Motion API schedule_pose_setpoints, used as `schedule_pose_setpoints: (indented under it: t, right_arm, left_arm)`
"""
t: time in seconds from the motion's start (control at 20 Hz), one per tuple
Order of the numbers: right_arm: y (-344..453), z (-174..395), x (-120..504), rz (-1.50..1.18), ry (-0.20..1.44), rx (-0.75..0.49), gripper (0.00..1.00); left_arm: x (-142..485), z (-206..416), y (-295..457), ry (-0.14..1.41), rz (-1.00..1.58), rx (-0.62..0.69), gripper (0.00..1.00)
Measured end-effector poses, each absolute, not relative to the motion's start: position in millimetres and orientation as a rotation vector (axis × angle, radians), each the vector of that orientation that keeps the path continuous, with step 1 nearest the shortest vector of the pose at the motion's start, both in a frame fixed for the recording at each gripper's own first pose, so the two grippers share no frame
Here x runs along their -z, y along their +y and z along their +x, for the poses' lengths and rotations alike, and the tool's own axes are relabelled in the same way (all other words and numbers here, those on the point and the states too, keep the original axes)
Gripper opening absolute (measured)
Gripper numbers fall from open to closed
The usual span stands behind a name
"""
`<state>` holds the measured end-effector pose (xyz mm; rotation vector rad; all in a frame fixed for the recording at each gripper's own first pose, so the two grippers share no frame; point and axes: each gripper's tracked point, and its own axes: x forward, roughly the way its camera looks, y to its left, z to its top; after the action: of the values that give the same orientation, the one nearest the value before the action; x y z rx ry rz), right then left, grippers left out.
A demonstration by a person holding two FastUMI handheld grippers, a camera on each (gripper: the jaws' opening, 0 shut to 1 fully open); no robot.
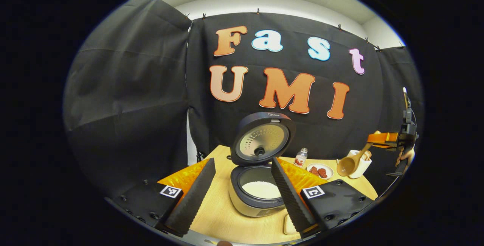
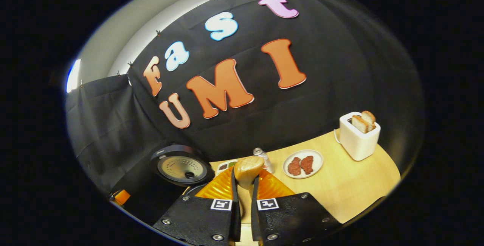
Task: Close the left gripper, press the button to open the rice cooker; take a wooden spoon from the chopstick holder with the right hand, scoop a spoonful of rice and pour it into the rice cooker, then put the wooden spoon back into the chopstick holder.
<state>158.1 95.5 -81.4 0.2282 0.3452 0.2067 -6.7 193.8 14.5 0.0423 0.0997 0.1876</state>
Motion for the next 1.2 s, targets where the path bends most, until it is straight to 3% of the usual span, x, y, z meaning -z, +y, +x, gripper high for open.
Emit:
schedule_pose_setpoints:
  t: [0.45, 1.2]
  right_arm:
    - [0.7, 123.5, 147.2, 0.268, 0.419, -0.052, 0.10]
    - [-12.3, 135.1, 267.8, 0.376, 0.539, -0.006, 0.11]
  left_arm:
    - [-12.0, 8.9, 183.3, 0.102, 0.025, -0.217, 1.00]
    - [-23.6, 4.5, 168.2, 0.094, 0.024, -0.204, 1.00]
